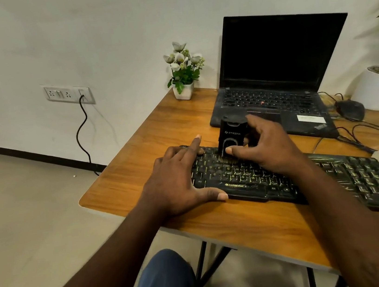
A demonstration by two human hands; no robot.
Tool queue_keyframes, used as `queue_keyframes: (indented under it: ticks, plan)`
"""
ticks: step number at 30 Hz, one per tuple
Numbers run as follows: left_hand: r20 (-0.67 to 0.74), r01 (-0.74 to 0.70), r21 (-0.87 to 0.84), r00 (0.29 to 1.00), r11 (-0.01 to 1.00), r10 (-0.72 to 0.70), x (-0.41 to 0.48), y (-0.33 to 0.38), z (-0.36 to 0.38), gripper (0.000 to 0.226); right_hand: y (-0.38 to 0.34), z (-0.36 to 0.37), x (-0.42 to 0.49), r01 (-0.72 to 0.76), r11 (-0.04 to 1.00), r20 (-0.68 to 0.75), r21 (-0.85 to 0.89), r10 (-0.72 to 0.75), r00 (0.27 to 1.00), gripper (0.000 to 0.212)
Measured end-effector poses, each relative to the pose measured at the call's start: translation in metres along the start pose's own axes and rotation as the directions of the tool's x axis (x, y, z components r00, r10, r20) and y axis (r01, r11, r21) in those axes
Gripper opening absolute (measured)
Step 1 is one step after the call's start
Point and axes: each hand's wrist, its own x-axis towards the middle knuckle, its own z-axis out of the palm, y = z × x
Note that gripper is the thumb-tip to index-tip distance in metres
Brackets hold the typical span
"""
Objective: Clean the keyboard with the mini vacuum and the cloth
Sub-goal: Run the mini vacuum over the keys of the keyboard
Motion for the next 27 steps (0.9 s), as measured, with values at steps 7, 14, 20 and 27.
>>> queue_keyframes:
  ticks: [7,14,20,27]
  plan:
    - [-0.28,0.046,-0.642,0.915,0.765,-0.29,0.018,-0.013,0.002,0.054,0.012,0.003,0.003,0.046,0.999,-0.084,0.004,-0.045,0.995,0.044]
    - [-0.163,0.14,-0.715,0.919,0.685,-0.358,0.055,-0.014,-0.001,0.024,0.02,0.001,0.001,0.05,0.998,-0.108,-0.023,-0.052,0.993,0.04]
    - [-0.002,0.179,-0.663,0.971,0.727,-0.241,0.09,-0.024,-0.003,0.014,0.02,0.003,0.004,0.045,0.996,-0.133,-0.076,-0.055,0.99,0.039]
    - [0.094,0.147,-0.633,0.989,0.76,-0.114,0.106,-0.03,-0.004,0.019,0.014,0.008,0.005,0.051,0.993,-0.103,-0.103,-0.062,0.993,0.038]
